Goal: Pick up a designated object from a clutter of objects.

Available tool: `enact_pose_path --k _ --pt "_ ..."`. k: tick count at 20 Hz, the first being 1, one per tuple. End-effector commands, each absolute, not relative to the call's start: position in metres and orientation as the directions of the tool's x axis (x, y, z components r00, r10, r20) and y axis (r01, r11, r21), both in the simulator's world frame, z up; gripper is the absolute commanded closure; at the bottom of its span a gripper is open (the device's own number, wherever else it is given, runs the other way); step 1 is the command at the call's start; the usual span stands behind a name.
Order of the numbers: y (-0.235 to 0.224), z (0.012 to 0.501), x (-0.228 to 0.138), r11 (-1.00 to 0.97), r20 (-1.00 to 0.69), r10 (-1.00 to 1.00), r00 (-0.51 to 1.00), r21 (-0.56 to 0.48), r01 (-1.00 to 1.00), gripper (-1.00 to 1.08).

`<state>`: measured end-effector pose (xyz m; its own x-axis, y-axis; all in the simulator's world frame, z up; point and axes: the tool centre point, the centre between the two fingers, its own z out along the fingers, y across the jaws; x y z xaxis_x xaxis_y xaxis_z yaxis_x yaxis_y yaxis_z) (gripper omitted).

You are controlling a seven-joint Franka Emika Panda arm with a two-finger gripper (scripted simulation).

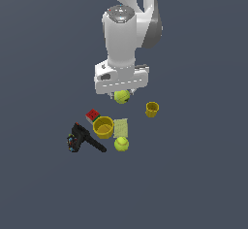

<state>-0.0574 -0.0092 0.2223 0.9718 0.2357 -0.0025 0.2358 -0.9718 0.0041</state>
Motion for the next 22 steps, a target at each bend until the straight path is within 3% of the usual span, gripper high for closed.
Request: enact_pose_path --k 1,13,22 --pt "0.003 0.245 -0.048 -0.972 -0.002 0.235 0.972 0.004 0.235 1.08" --pt "0.057 0.346 -0.005 -0.972 -0.001 0.237 0.972 0.001 0.237 1.08" --pt "0.082 0.392 0.018 -0.972 0.0 0.237 0.972 0.0 0.237 1.08"
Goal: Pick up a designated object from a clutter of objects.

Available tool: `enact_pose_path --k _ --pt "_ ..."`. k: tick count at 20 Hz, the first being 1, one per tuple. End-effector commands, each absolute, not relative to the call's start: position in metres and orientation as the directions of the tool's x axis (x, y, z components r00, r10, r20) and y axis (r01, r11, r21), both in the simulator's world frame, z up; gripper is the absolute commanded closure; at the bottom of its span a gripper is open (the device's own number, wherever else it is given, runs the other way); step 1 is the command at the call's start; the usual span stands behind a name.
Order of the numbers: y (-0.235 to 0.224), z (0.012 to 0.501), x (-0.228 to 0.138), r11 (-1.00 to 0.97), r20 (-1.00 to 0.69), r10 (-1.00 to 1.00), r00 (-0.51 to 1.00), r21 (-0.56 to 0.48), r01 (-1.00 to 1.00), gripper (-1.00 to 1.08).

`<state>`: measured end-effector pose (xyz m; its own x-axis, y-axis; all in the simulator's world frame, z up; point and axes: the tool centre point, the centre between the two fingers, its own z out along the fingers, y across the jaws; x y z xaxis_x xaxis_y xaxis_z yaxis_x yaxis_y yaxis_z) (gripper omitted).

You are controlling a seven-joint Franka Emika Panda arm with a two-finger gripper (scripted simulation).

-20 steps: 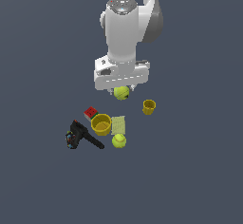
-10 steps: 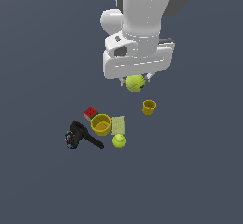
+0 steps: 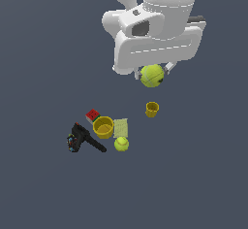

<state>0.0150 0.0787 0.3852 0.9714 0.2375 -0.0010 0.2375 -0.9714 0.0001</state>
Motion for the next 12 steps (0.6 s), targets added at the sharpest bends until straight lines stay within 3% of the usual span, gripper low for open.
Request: enact_pose_path --k 1,12 --pt "0.084 0.395 0.02 -0.972 0.0 0.237 0.972 0.0 0.237 1.08" --pt "0.092 0.411 0.029 -0.972 0.0 0.237 0.972 0.0 0.237 1.08"
